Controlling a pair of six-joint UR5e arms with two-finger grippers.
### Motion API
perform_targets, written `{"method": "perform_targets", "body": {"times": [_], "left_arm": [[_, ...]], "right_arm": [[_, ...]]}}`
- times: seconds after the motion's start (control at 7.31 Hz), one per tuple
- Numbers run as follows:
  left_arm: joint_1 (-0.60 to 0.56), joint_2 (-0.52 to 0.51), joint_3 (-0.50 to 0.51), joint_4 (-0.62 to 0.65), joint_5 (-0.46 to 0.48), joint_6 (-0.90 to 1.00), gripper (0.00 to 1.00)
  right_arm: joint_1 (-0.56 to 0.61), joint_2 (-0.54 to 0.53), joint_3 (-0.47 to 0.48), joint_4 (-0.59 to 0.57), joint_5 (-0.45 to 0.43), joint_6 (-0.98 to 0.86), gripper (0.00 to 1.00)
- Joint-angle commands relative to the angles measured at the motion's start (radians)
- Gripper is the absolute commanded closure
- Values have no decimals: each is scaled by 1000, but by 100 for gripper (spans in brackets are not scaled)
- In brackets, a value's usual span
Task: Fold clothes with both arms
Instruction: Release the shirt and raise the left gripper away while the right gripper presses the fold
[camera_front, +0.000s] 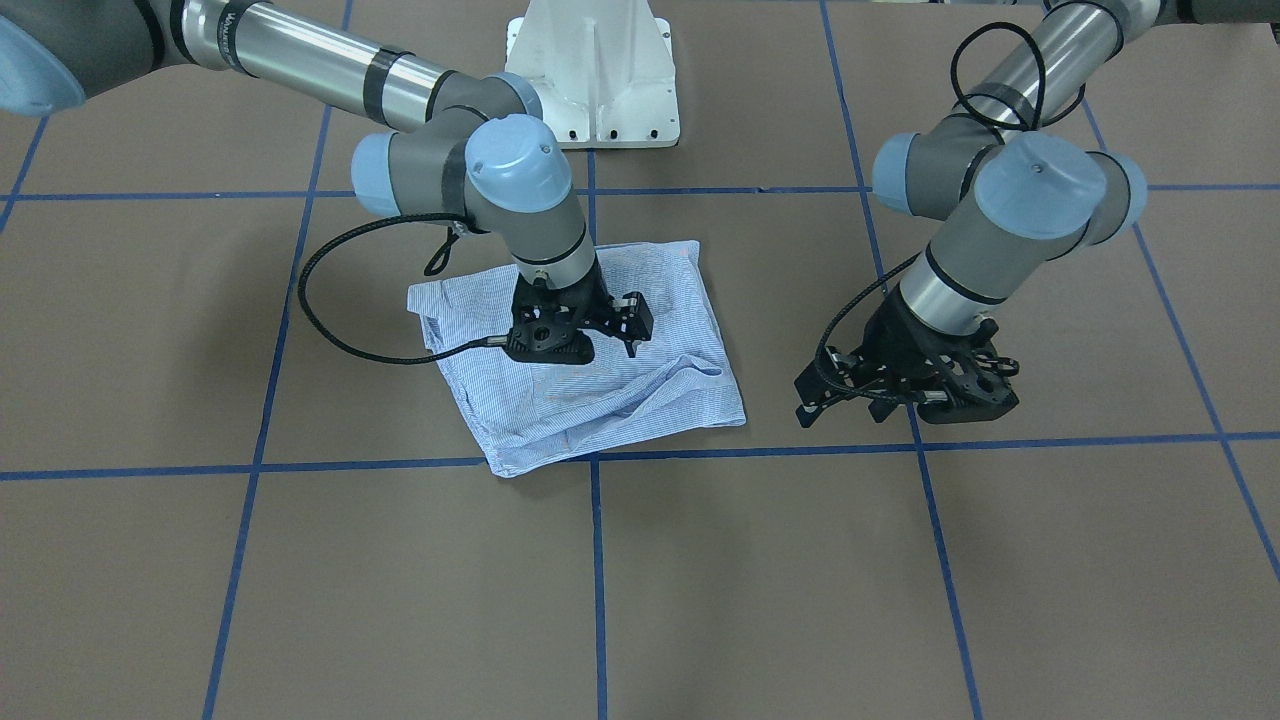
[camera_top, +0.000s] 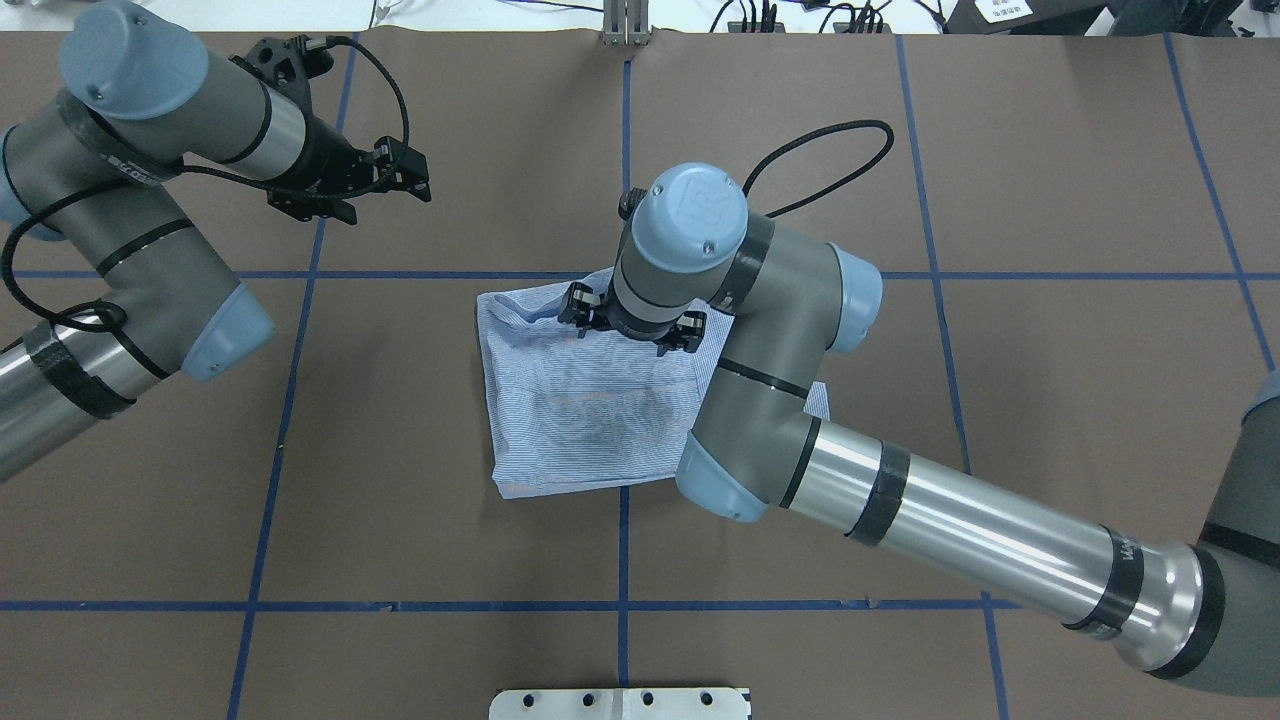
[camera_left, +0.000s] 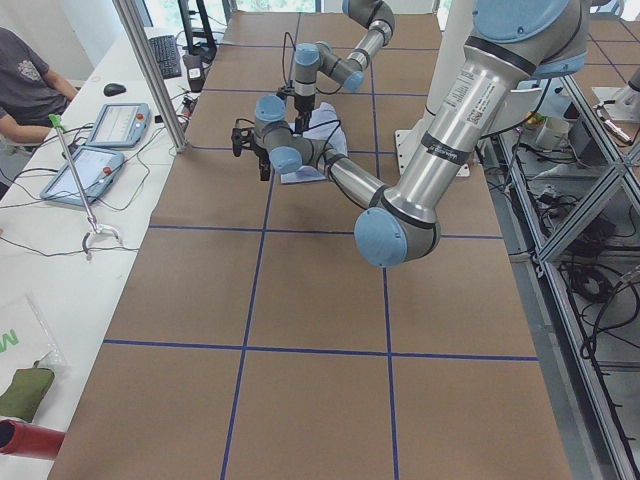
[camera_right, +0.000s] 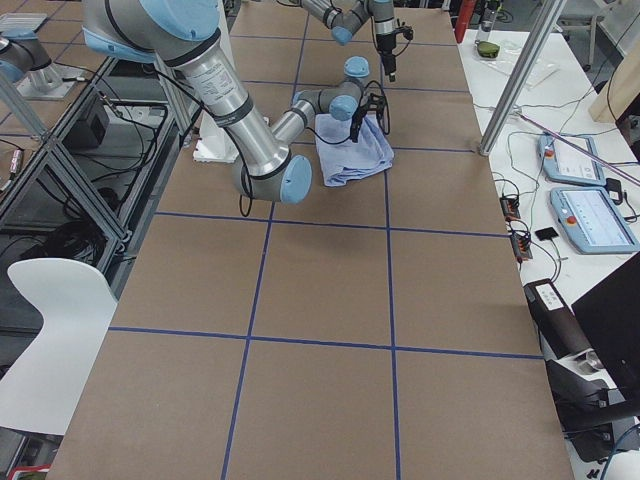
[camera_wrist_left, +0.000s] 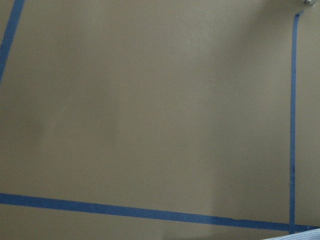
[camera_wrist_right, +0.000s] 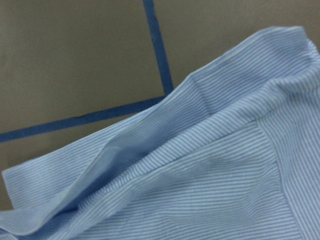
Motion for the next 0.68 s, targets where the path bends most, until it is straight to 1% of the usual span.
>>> {"method": "perform_targets", "body": {"times": [0.0,0.14,0.27,0.41,0.55], "left_arm": [[-18,13,-1,1,-3,20,1],[-20,15,-1,1,-4,20,1],[-18,22,-1,-1,-3,20,1],[-18,22,2,-1,-3,20,1],[-18,25,3,-1,-4,20,1]], "right_arm": [[-46,28,-33,-22,-123,-125,0],[-43,63,-84,-22,-161,-192,0],[-42,112,-154,-21,-183,-217,0],[-36,170,-225,-16,-229,-231,0],[-25,209,-297,-1,-252,-282,0]]}}
